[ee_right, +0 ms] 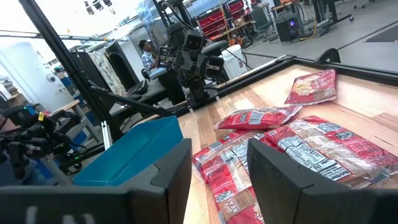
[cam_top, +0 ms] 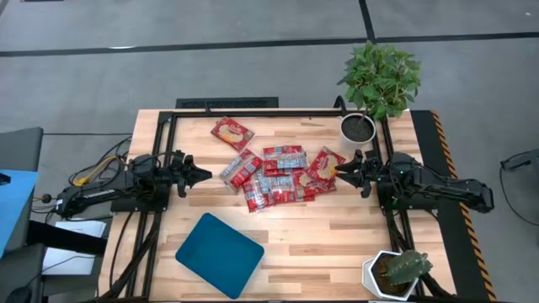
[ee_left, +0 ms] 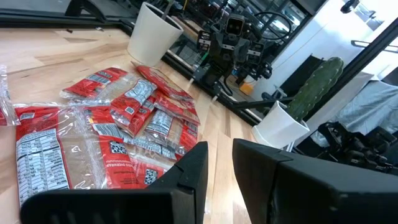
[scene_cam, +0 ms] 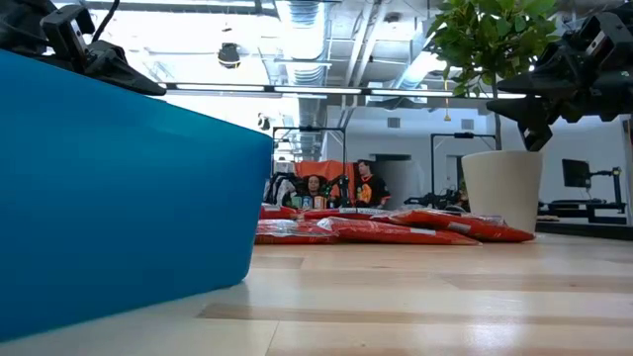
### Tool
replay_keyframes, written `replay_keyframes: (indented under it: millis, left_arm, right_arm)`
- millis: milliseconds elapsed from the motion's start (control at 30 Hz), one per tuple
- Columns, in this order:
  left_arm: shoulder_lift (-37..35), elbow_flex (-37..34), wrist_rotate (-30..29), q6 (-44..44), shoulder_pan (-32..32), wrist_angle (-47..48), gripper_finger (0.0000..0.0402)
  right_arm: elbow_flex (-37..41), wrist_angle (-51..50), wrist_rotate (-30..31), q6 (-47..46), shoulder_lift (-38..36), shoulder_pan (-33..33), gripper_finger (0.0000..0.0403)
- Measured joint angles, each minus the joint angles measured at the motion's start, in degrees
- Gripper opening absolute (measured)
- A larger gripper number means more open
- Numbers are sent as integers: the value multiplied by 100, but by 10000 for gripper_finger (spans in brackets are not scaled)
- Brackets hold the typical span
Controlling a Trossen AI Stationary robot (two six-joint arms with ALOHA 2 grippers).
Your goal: Sort popcorn bags into baskets
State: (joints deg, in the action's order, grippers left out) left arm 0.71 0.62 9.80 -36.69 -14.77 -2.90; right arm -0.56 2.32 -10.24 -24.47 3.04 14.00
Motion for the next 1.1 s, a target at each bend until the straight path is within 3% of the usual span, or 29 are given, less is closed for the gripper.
replay_keyframes:
  millis: [533, 633, 867, 1100]
  left_arm:
    - [-1, 1, -7, 0, -2, -2, 64]
    - [2, 0, -240, -19, 0, -47, 64]
    - [28, 1, -456, -1136, 4, 72, 64]
    - [39, 0, -1667, -1711, 2, -35, 64]
  right_arm:
    - [-2, -18, 0, 36, 0, 0, 176]
    - [-2, -13, 15, 218, 0, 43, 178]
    - [2, 3, 264, 533, 1, 125, 185]
    - [2, 8, 267, 544, 1, 125, 179]
